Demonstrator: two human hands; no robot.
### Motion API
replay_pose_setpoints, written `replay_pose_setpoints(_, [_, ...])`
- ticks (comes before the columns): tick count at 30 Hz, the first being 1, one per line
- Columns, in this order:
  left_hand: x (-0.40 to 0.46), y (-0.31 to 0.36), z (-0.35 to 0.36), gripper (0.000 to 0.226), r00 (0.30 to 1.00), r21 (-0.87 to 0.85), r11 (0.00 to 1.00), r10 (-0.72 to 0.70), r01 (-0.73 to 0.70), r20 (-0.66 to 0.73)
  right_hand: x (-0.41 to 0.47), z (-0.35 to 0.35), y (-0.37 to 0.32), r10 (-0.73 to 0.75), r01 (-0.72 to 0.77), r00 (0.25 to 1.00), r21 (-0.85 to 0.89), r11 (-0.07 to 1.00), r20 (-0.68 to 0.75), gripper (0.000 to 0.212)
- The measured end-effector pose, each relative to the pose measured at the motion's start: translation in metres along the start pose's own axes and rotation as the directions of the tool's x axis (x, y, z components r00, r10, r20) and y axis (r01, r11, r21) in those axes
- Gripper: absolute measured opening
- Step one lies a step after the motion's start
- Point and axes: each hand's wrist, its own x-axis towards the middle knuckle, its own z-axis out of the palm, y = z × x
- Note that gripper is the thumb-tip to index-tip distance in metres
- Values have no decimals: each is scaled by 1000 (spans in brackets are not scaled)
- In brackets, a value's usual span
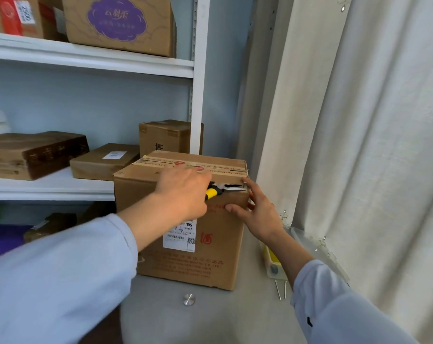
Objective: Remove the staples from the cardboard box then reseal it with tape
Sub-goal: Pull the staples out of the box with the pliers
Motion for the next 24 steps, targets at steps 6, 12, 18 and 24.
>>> replay_pose_setpoints(6, [20,-8,-13,36,991,41,990,132,-133,18,1,1,1,-4,4,1000,18,1000,-7,75])
replay_pose_setpoints(12, [16,-11,1,24,986,-155,979,143,-128,86,1,2,3,0,0,1000,11,1000,-4,75])
replay_pose_setpoints(18, [1,4,15,21,999,-193,981,41,-38,8,3,3,5,-5,5,1000,11,1000,-19,75])
replay_pose_setpoints(24, [-8,11,26,27,999,-170,985,32,-30,9,2,4,5,2,-2,1000,15,1000,-18,76])
